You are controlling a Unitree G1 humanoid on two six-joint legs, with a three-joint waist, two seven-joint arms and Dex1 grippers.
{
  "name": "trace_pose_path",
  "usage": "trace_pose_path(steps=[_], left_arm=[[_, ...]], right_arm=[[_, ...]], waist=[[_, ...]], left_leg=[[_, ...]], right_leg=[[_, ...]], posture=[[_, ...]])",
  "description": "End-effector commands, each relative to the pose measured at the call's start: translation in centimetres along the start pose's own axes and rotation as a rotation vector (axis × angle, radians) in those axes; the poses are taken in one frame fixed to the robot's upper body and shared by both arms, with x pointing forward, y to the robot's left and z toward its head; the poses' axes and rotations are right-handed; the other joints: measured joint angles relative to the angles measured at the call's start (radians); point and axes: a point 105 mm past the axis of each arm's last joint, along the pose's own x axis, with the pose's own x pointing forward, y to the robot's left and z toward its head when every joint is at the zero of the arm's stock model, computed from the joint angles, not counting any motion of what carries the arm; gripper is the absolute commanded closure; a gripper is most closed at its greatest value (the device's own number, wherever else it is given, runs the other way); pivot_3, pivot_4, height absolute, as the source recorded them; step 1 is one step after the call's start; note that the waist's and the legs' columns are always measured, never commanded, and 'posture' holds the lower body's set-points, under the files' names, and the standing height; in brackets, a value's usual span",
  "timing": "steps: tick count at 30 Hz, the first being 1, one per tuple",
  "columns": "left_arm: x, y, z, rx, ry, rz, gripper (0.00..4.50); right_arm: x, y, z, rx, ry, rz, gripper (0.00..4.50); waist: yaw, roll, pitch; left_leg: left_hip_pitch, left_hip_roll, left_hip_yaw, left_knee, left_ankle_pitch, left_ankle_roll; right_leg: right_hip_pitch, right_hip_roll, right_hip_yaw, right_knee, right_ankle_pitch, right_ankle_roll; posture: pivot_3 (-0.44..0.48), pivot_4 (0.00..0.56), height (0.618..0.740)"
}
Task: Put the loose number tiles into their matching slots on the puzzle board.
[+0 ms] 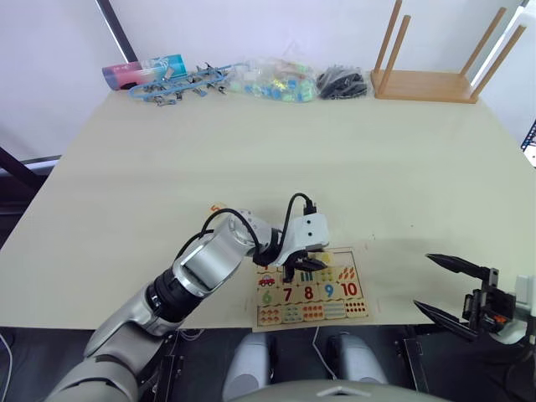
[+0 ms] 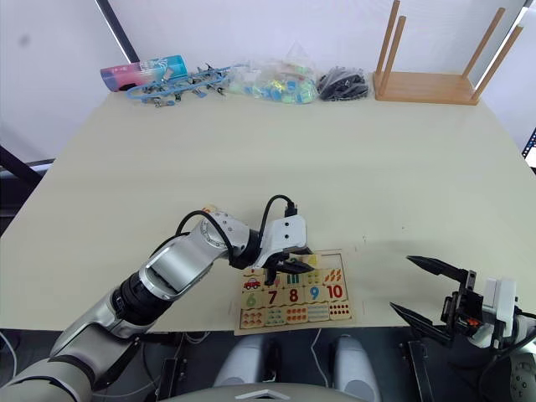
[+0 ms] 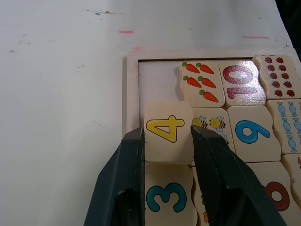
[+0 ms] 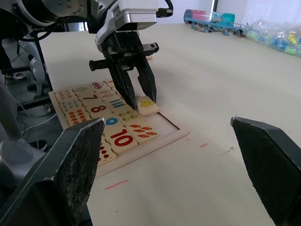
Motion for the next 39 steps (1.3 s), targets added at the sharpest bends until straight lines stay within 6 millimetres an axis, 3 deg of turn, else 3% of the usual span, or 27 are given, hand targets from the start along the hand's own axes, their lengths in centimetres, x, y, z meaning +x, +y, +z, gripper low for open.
trace_pose_path(steps=[1,16,23,24,39], left_arm=[[-0.1,-0.1,0.9,0.044,-0.013,0.002,3.54],[0.0,0.2,0.8,0.042,-0.014,0.019,3.54],[0.0,0.3,0.8,0.049,-0.016,0.028,0.19],[0.0,0.3,0.9,0.053,-0.018,0.036,0.04],[-1.3,1.7,1.1,0.052,-0.070,0.013,0.04]], right_arm=[[-0.1,-0.1,0.6,-0.035,-0.005,-0.004,0.00],[-0.2,-0.1,0.5,-0.041,-0.001,-0.010,0.00],[-0.2,-0.2,0.5,-0.039,0.001,-0.009,0.00],[-0.2,-0.2,0.5,-0.039,0.001,-0.009,0.00],[-0.3,-0.1,0.4,-0.033,0.001,-0.014,0.00]], waist=[[0.000,0.000,0.000],[0.000,0.000,0.000],[0.000,0.000,0.000],[0.000,0.000,0.000],[0.000,0.000,0.000]], left_leg=[[0.000,0.000,0.000,0.000,0.000,0.000],[0.000,0.000,0.000,0.000,0.000,0.000],[0.000,0.000,0.000,0.000,0.000,0.000],[0.000,0.000,0.000,0.000,0.000,0.000],[0.000,0.000,0.000,0.000,0.000,0.000]], right_leg=[[0.000,0.000,0.000,0.000,0.000,0.000],[0.000,0.000,0.000,0.000,0.000,0.000],[0.000,0.000,0.000,0.000,0.000,0.000],[0.000,0.000,0.000,0.000,0.000,0.000],[0.000,0.000,0.000,0.000,0.000,0.000]], posture=[[0.000,0.150,0.737],[0.000,0.150,0.737],[0.000,0.150,0.737],[0.000,0.150,0.737],[0.000,0.150,0.737]])
